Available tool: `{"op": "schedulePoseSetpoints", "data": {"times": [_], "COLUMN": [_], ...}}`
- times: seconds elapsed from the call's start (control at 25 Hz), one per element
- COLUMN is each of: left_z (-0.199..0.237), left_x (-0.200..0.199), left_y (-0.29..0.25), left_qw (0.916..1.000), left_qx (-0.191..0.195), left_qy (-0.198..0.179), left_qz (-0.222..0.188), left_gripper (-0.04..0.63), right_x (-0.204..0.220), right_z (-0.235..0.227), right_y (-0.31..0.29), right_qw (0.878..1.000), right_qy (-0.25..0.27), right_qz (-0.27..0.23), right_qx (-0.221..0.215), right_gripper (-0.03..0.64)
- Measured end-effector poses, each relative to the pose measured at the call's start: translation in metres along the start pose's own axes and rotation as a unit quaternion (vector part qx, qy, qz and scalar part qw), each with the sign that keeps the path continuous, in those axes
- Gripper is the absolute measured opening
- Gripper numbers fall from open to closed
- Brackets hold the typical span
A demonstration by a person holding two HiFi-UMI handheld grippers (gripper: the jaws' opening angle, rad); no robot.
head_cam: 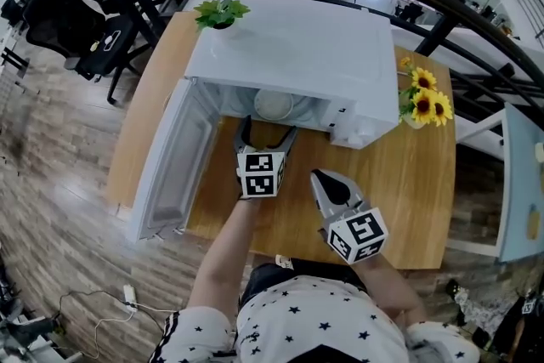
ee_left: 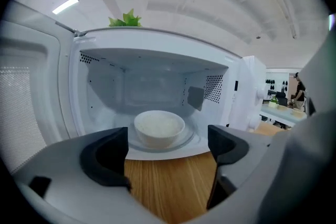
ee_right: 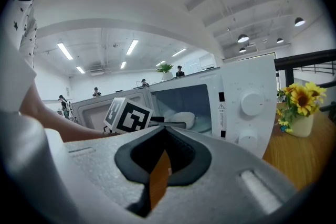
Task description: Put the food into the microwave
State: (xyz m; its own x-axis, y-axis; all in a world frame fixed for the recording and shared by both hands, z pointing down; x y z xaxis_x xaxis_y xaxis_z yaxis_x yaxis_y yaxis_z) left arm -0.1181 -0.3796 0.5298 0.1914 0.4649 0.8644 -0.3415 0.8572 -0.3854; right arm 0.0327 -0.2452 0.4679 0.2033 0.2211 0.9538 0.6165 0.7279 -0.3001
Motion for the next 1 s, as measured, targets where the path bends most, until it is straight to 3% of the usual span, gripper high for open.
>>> {"op": "schedulePoseSetpoints", "data": {"times": [0.32, 0.56, 1.0], "left_z": [-0.012, -0.022, -0.035], "left_x": [0.006, 0.008, 0.017], "left_y": [0.046, 0.085, 0.168], "left_qw": [0.9998, 0.999, 0.9964], "left_qx": [0.0, 0.001, -0.014], "left_qy": [0.005, 0.001, 0.009], "left_qz": [-0.021, -0.045, -0.083], "left_gripper": [0.428, 0.215, 0.062], "right_x": [-0.007, -0.01, -0.013], "right_z": [0.023, 0.039, 0.07], "right_y": [0.02, 0.038, 0.076], "right_qw": [1.0, 1.0, 0.999], "right_qy": [0.011, 0.019, 0.036], "right_qz": [-0.015, -0.024, -0.038], "right_qx": [0.0, 0.0, 0.003], "right_gripper": [0.005, 0.005, 0.005]}}
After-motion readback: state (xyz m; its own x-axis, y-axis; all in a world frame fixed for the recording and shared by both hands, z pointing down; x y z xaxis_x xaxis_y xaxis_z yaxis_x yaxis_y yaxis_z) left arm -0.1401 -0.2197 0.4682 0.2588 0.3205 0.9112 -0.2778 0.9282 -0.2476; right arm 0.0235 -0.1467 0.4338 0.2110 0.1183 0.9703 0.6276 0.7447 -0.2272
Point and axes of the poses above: the fingertips, and each gripper's own axes: y backward along the fingers, z to its left, x out of its underside, the point moved 7 cm from there along y, backward along the fingers, and after that the axes turned 15 degrees about y, right-handed, at the moved point
